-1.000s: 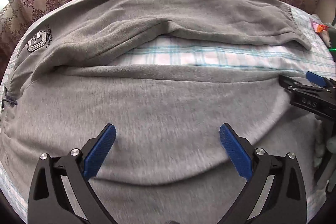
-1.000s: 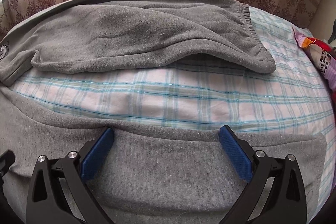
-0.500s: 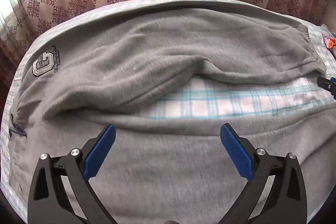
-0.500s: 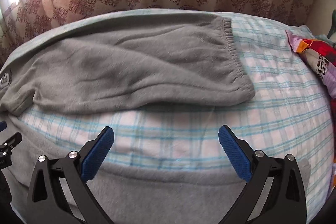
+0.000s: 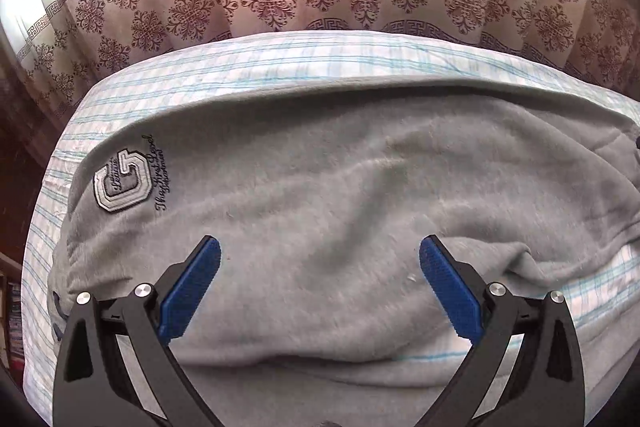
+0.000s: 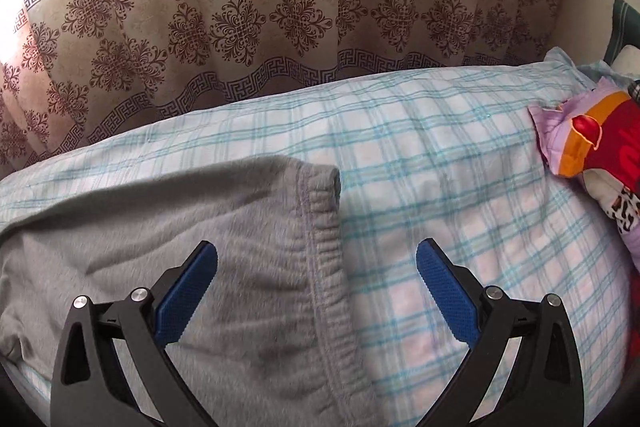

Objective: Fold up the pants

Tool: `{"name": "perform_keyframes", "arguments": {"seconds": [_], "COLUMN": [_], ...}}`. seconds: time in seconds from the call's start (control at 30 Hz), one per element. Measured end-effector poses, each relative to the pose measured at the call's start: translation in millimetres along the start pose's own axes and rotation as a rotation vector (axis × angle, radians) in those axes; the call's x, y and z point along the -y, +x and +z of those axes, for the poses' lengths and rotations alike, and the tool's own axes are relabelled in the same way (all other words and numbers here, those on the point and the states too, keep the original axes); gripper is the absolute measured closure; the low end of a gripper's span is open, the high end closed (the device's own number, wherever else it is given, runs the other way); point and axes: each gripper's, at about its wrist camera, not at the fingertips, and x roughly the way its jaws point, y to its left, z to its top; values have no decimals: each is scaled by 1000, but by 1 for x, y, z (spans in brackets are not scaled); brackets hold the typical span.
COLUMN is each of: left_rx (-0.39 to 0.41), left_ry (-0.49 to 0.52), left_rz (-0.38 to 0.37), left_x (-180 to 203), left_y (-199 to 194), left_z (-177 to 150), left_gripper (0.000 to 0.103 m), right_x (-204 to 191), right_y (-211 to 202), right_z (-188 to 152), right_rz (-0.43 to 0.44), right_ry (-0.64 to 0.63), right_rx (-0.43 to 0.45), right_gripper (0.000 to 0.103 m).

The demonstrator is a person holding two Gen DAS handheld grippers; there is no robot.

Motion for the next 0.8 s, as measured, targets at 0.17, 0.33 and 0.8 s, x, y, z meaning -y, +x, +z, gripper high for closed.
{"name": "perform_keyframes", "arguments": {"seconds": [0.17, 0.33, 0.8], "left_rx": [-44, -69, 0], "left_ry": [-22, 3, -115], "left_rz": [104, 217, 327], "left_x": [-43, -76, -134], "left_y": [39, 77, 113], "left_z": [26, 44, 89], "left_gripper": [2, 2, 2], "right_x": [5, -3, -52], "right_y": [34, 25, 60], "right_z": [7, 27, 111], "right_rz": [74, 41, -142], "right_ry": [40, -49, -136], "right_rx": [-58, 3, 64], "right_gripper": [44, 79, 76]}}
